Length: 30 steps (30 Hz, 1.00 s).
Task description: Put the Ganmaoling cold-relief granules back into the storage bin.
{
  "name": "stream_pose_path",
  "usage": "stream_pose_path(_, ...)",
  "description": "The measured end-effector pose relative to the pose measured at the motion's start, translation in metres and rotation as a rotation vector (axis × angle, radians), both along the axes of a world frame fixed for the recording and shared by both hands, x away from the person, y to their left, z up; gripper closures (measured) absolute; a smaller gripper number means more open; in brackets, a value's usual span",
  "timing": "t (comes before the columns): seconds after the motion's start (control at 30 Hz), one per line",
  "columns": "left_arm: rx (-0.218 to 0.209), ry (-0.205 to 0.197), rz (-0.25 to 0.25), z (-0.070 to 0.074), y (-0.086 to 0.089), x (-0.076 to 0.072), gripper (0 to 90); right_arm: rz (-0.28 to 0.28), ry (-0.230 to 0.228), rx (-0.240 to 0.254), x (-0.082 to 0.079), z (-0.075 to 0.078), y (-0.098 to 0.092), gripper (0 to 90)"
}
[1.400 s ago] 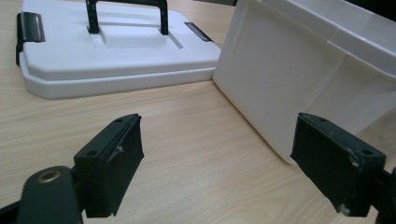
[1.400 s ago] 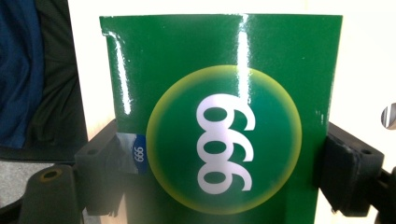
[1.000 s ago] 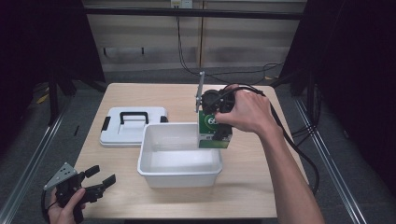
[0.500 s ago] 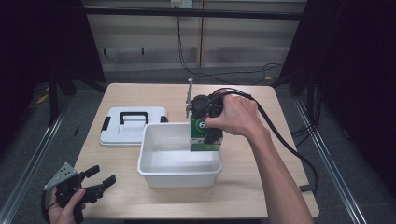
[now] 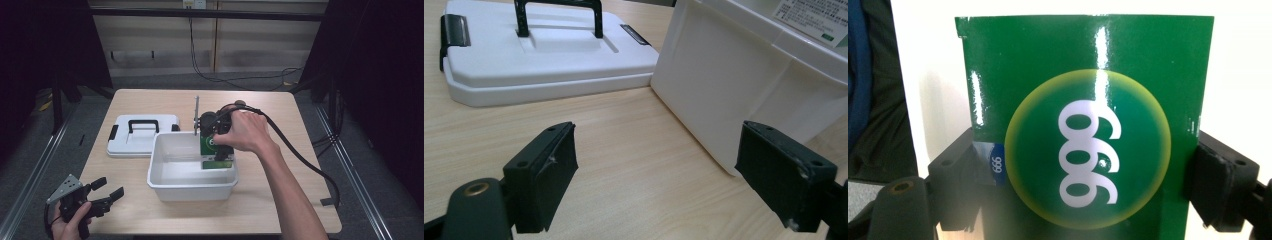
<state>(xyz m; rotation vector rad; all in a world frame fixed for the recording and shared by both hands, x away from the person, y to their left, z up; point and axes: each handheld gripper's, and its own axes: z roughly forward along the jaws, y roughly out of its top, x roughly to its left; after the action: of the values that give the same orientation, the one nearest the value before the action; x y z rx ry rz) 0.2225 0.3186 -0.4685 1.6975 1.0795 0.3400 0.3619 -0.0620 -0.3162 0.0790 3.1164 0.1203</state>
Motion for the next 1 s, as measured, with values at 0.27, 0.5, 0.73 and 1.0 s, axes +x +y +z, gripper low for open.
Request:
stream_pose_path(0.27, -0.001, 0.001, 0.000, 0.000, 0.000, 0.000, 16.1, 0.001, 0.007, 0.014, 0.002, -0.018, -0.002, 15.6)
stream_pose_path(0.5, 0.000, -0.002, -0.005, 0.000, 0.000, 0.000, 16.1, -0.031, 0.017, 0.017, 0.006, -0.033, -0.007, 15.6)
stream_pose_path(0.73, -0.005, 0.001, -0.003, 0.000, 0.000, 0.000, 16.1, -0.036, 0.035, 0.047, 0.009, -0.046, -0.011, 15.5)
stream_pose_path(1.0, -0.004, 0.002, -0.004, 0.000, 0.000, 0.000, 16.1, -0.035, 0.050, 0.048, 0.010, -0.063, -0.010, 15.3)
